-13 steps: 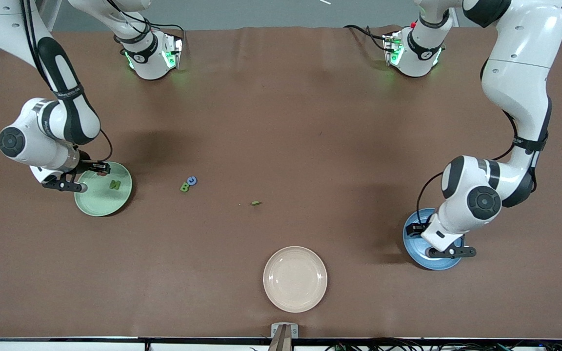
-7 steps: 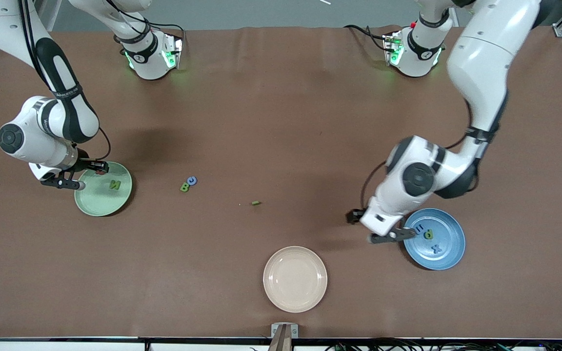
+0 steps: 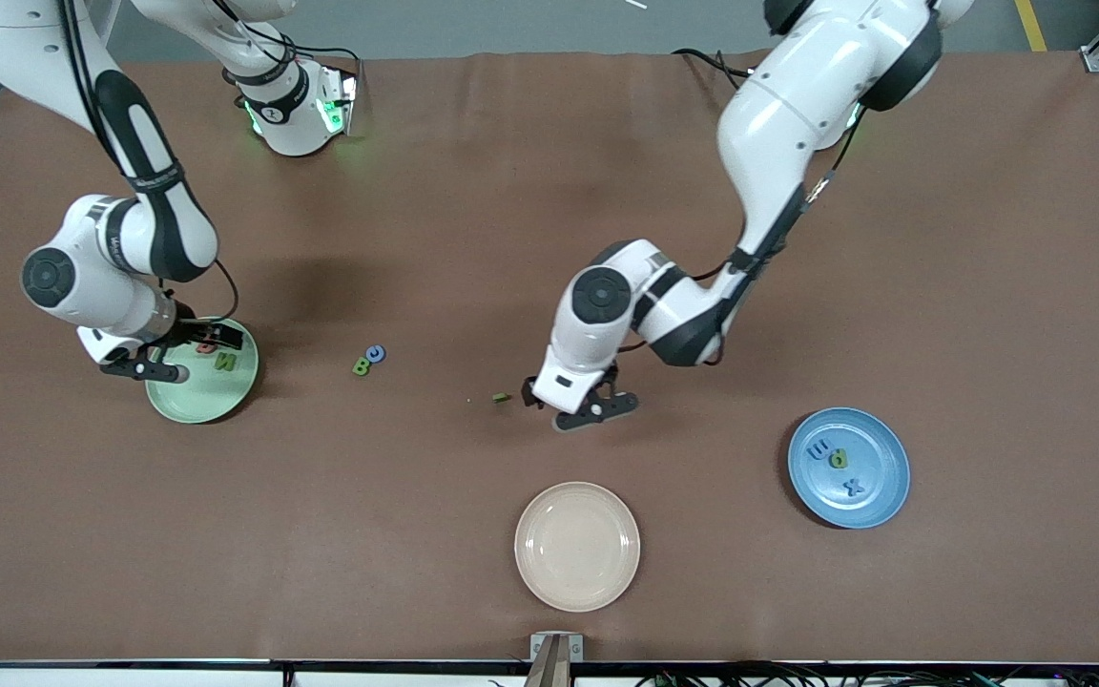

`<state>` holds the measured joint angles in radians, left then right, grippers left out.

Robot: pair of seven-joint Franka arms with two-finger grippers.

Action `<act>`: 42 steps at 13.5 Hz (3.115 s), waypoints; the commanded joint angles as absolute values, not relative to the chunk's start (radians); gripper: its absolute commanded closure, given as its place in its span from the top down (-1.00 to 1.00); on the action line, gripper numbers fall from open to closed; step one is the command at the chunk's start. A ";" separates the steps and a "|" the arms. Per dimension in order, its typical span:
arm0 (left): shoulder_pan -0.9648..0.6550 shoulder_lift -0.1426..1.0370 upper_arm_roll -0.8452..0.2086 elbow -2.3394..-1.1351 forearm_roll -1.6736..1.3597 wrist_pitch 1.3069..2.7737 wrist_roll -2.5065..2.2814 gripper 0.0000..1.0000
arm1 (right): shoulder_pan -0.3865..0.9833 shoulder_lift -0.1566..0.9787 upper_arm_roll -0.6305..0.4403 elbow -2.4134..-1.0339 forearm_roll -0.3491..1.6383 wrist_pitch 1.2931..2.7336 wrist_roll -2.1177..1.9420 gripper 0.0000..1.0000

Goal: Sort upper and lower case letters into plates
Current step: 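Grasp the green n with the left gripper while the right grasps B, then carry the n toward the blue plate while the right drops B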

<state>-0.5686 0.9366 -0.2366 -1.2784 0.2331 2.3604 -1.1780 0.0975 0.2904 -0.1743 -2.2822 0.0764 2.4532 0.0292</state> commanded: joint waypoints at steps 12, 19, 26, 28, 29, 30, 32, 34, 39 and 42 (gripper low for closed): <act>-0.781 1.104 -0.078 -1.124 0.235 2.557 -1.347 0.41 | 0.457 0.443 -0.178 -2.212 0.434 2.606 0.419 0.99; -0.790 1.115 -0.064 -1.115 0.235 2.574 -1.341 0.25 | 0.491 0.491 -0.179 -2.180 0.433 2.606 0.436 0.42; -0.787 1.111 -0.061 -1.120 0.235 2.574 -1.335 -0.13 | 0.491 0.489 -0.181 -2.180 0.428 2.599 0.430 -0.72; -0.787 1.108 -0.064 -1.123 0.235 2.571 -1.335 -0.13 | 0.477 0.473 -0.189 -2.180 0.420 2.580 0.411 -0.80; -0.788 1.108 -0.066 -1.126 0.235 2.571 -1.336 -0.13 | 0.473 0.445 -0.221 -2.180 0.416 2.536 0.379 -0.80; -0.788 1.106 -0.069 -1.132 0.233 2.569 -1.338 -0.17 | 0.474 0.418 -0.271 -2.180 0.410 2.490 0.312 -0.80; -0.788 1.106 -0.069 -1.135 0.233 2.568 -1.338 -0.59 | 0.474 0.388 -0.378 -2.181 0.405 2.400 0.136 -0.80; -0.788 1.108 -0.069 -1.140 0.221 2.568 -1.338 -0.91 | 0.472 0.388 -0.487 -2.183 0.405 2.375 -0.070 -0.80; -0.784 1.069 -0.071 -1.146 0.216 2.548 -1.336 -1.00 | 0.328 0.422 -0.543 -2.189 0.417 2.390 -0.386 -0.80; -0.763 0.982 -0.071 -1.146 0.215 2.430 -1.333 -1.00 | 0.319 0.446 -0.541 -2.189 0.420 2.413 -0.396 -0.72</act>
<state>-0.7730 1.0638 -0.0770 -1.1286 0.2293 2.5216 -1.3295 0.3167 0.4359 -0.5538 -2.1823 0.4101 2.3900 -0.3843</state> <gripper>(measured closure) 0.696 0.722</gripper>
